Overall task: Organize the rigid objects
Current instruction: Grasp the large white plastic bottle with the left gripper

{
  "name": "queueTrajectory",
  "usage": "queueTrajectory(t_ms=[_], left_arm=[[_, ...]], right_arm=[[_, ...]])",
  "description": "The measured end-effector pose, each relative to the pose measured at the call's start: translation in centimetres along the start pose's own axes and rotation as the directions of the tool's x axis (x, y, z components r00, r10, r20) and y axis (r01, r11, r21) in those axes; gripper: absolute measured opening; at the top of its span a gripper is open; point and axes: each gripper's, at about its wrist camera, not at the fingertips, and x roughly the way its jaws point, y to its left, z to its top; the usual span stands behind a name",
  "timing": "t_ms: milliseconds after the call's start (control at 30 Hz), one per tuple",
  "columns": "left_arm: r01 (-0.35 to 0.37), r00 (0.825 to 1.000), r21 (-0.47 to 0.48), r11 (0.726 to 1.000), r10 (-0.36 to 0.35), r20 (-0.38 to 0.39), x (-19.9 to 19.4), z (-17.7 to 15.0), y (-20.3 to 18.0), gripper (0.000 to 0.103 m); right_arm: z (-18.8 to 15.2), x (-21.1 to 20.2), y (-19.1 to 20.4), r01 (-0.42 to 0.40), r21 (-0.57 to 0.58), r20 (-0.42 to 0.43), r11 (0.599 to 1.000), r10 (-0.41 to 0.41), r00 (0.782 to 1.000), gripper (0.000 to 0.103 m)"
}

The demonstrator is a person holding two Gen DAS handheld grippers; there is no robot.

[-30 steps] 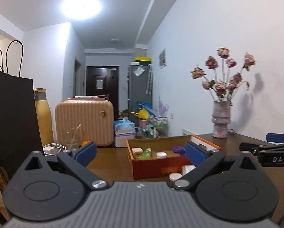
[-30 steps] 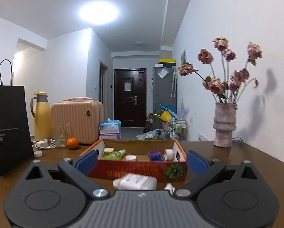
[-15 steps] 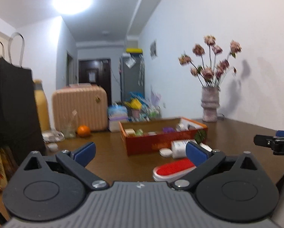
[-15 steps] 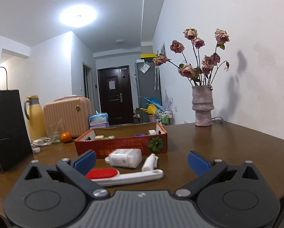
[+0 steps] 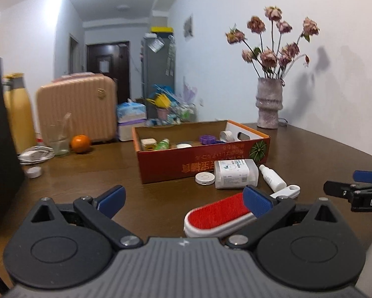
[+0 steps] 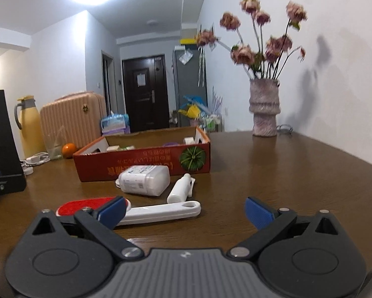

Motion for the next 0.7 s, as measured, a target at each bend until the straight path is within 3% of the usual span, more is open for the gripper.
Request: queueTrajectory(t_ms=[200, 267, 333, 467, 567, 600, 700], left_arm=[[0.034, 0.99, 0.042, 0.999, -0.027, -0.141, 8.8, 2.4, 2.0, 0.099], [0.051, 0.982, 0.032, 0.998, -0.045, -0.183, 11.5, 3.1, 2.2, 0.09], [0.121, 0.972, 0.004, 0.993, -0.118, -0.203, 13.7, 3.7, 2.2, 0.079], [0.163, 0.956, -0.048, 0.985, -0.17, -0.238, 17.2, 4.6, 1.2, 0.073], [0.197, 0.945, -0.107, 0.975, -0.218, -0.245, 19.6, 4.8, 0.0, 0.061], [0.211, 0.933, -0.138, 0.968, -0.242, -0.268, 20.6, 4.6, -0.3, 0.046], [0.277, 0.904, -0.235, 0.932, -0.335, -0.266, 21.5, 4.1, -0.2, 0.035]], right_arm=[[2.1, 6.8, 0.2, 0.007, -0.079, -0.095, 0.997, -0.015, 0.995, 0.088], [3.2, 8.5, 0.5, -0.016, -0.089, -0.098, 0.996, 0.008, 0.995, 0.082], [4.2, 10.1, 1.1, -0.073, -0.089, -0.097, 0.993, 0.064, 0.993, 0.081], [5.5, 14.0, 1.7, -0.184, -0.04, -0.132, 0.982, 0.178, 0.975, 0.06], [5.4, 16.6, 1.8, -0.215, 0.028, -0.18, 0.976, 0.216, 0.96, 0.049], [5.2, 17.3, 1.7, -0.232, 0.061, -0.195, 0.971, 0.24, 0.951, 0.047], [4.5, 18.0, 1.1, -0.284, 0.16, -0.196, 0.945, 0.312, 0.93, 0.048]])
